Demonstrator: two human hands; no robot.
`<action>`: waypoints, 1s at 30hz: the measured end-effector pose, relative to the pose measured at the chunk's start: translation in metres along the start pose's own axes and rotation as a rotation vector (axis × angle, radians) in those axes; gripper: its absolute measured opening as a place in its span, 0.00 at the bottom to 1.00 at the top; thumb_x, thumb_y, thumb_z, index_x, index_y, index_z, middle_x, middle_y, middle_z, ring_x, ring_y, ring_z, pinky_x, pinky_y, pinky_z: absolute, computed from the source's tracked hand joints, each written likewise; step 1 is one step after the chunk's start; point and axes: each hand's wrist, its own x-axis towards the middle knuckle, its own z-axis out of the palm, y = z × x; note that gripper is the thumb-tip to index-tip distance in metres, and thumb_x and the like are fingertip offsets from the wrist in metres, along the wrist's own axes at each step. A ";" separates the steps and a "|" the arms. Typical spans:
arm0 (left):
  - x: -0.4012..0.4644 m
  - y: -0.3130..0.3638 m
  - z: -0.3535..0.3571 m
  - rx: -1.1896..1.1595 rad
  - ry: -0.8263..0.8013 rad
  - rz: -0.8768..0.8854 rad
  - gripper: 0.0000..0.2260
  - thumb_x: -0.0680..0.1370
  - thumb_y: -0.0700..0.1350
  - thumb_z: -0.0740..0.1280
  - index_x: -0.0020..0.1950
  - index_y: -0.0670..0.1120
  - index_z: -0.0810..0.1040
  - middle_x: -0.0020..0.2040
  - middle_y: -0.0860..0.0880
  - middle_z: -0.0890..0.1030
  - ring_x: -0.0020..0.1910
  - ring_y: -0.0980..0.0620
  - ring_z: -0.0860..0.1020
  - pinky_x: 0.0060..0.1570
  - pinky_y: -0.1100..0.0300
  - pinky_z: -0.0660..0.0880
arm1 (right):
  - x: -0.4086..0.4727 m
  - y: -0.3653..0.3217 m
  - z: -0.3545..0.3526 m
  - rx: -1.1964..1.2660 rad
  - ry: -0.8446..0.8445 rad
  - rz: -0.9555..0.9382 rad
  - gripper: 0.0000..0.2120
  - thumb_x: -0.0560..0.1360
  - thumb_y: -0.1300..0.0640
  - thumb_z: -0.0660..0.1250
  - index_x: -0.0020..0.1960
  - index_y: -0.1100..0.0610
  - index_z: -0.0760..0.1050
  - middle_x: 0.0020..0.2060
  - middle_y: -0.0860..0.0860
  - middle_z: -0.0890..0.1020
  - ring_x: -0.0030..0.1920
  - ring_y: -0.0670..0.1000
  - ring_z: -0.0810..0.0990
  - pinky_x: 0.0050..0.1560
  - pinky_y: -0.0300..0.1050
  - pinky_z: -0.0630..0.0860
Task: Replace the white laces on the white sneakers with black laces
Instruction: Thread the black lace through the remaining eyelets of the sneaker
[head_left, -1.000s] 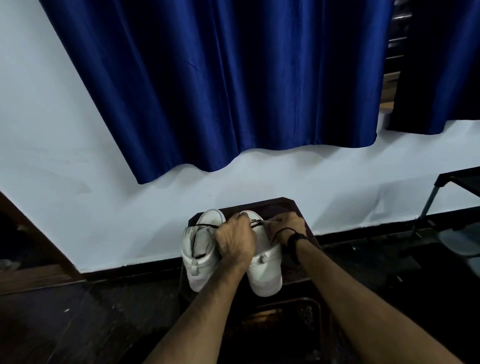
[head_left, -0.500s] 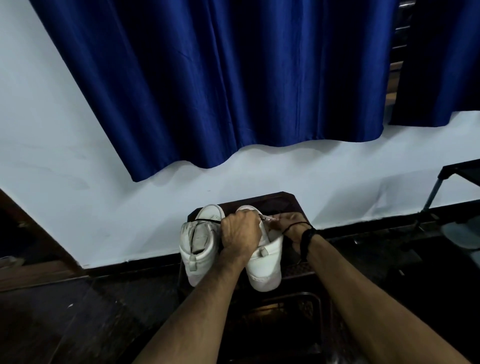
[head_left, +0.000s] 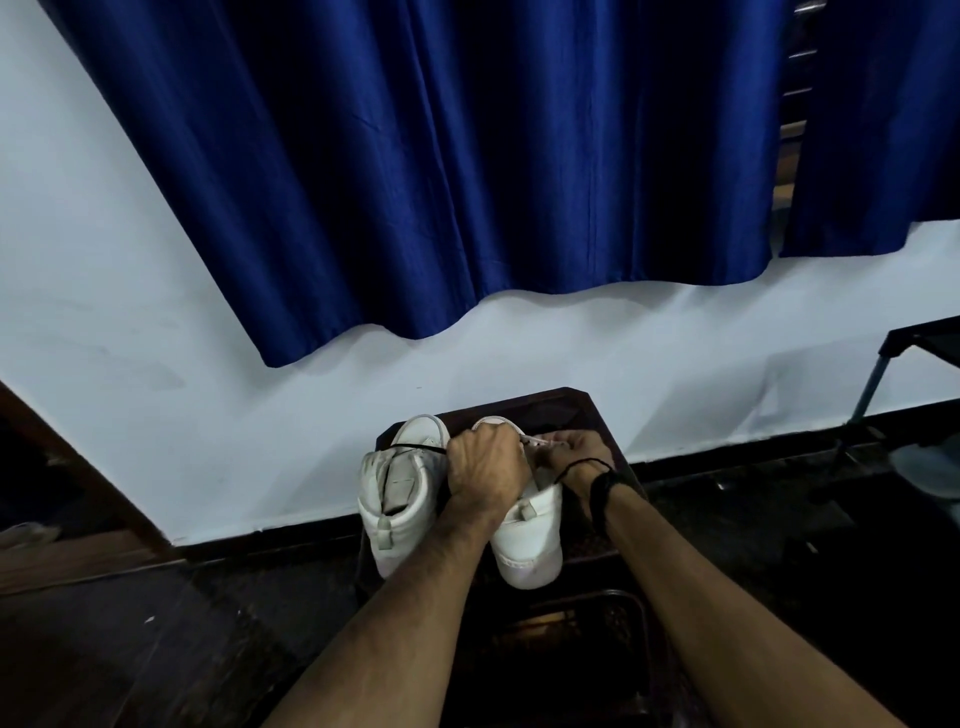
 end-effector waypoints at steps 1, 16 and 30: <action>0.000 0.000 -0.001 0.011 -0.007 0.011 0.11 0.79 0.48 0.61 0.56 0.48 0.80 0.55 0.45 0.82 0.55 0.42 0.80 0.50 0.53 0.73 | -0.003 -0.003 0.000 -0.037 0.019 -0.012 0.06 0.67 0.51 0.75 0.43 0.51 0.85 0.39 0.51 0.86 0.46 0.49 0.84 0.52 0.44 0.80; 0.006 0.001 -0.003 -0.024 -0.072 0.043 0.10 0.78 0.47 0.62 0.53 0.46 0.80 0.54 0.43 0.82 0.55 0.41 0.79 0.49 0.54 0.73 | -0.018 -0.016 0.006 -0.199 0.102 -0.099 0.07 0.71 0.53 0.72 0.47 0.52 0.85 0.44 0.56 0.85 0.50 0.54 0.83 0.51 0.41 0.78; 0.006 -0.002 0.003 -0.139 -0.083 -0.127 0.13 0.76 0.52 0.62 0.51 0.49 0.83 0.51 0.43 0.83 0.53 0.39 0.80 0.46 0.54 0.75 | -0.032 -0.024 0.003 -0.367 0.095 -0.245 0.09 0.70 0.55 0.70 0.50 0.50 0.84 0.46 0.56 0.85 0.51 0.57 0.81 0.48 0.43 0.77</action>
